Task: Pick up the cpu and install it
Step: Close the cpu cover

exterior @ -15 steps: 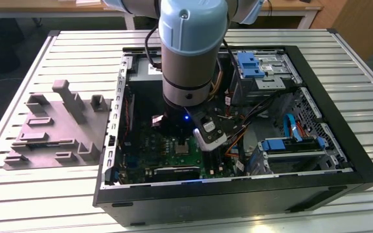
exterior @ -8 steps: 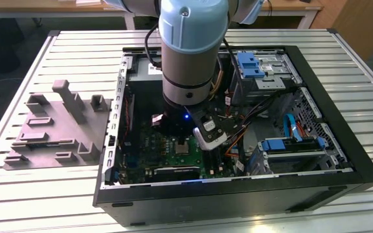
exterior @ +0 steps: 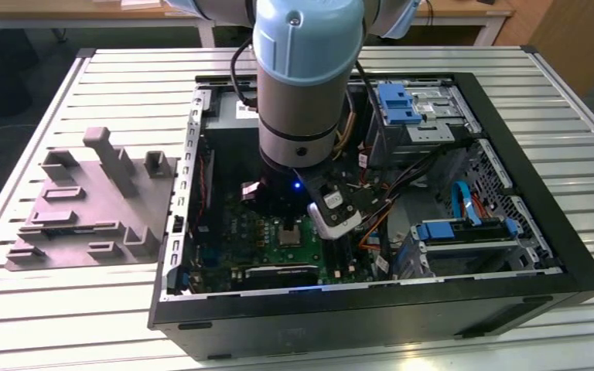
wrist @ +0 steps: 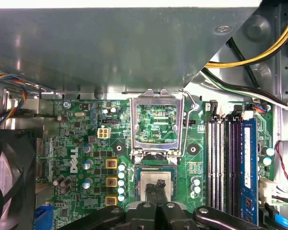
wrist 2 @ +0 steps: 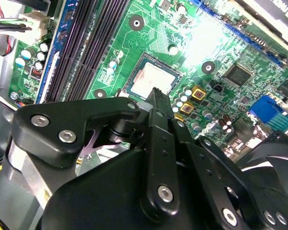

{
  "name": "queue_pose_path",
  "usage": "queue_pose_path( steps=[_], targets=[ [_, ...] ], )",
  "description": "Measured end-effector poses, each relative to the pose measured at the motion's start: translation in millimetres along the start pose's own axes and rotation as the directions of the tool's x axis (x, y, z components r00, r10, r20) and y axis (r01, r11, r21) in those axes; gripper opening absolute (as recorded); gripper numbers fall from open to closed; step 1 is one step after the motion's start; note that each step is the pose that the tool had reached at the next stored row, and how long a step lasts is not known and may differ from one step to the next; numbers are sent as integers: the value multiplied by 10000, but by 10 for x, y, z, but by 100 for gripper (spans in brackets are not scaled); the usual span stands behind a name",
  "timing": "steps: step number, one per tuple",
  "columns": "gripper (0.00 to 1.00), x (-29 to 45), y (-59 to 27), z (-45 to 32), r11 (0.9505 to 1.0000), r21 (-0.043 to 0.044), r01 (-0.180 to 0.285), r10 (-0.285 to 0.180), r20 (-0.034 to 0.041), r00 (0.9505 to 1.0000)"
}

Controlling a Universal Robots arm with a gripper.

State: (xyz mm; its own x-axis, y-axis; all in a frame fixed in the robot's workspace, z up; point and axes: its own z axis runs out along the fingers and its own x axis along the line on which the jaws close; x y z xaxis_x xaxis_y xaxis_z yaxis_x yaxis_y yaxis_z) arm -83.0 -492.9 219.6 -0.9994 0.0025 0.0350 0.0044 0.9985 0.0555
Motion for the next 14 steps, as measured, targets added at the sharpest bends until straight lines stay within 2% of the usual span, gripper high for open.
queue_pose_path(
  steps=[3, 5, 14],
  targets=[
    [11, 2, 0, -13, 10000, 3, 1, -1, 0, 10000],
    [11, 8, 3, -50, 10000, 2, 2, -2, 16, 10000],
    [11, 21, 23, -398, 10000, -1, 1, -1, 24, 10000]
  ],
)
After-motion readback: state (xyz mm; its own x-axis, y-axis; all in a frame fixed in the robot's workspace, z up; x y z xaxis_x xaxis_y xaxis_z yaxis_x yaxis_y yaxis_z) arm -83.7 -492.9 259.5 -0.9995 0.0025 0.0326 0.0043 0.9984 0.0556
